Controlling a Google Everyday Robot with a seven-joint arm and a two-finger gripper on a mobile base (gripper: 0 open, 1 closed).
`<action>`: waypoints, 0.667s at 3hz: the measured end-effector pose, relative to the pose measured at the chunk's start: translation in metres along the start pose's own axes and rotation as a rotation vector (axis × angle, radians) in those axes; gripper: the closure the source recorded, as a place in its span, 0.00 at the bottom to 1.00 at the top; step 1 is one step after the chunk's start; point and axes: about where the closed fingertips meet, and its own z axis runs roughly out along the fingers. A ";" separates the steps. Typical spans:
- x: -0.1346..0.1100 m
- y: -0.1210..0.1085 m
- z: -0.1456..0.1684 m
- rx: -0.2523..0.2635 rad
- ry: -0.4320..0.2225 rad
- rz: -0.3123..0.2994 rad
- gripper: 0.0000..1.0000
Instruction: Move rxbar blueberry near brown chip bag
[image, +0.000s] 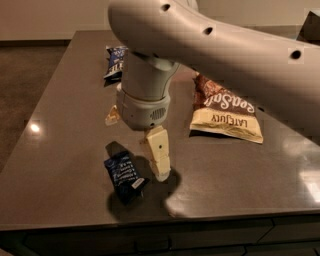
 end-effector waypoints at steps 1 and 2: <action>-0.015 0.002 0.021 -0.052 -0.001 -0.105 0.00; -0.037 0.004 0.038 -0.085 -0.022 -0.228 0.02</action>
Offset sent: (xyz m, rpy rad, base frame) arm -0.0454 0.0426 -0.0379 -0.0152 0.0488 0.3405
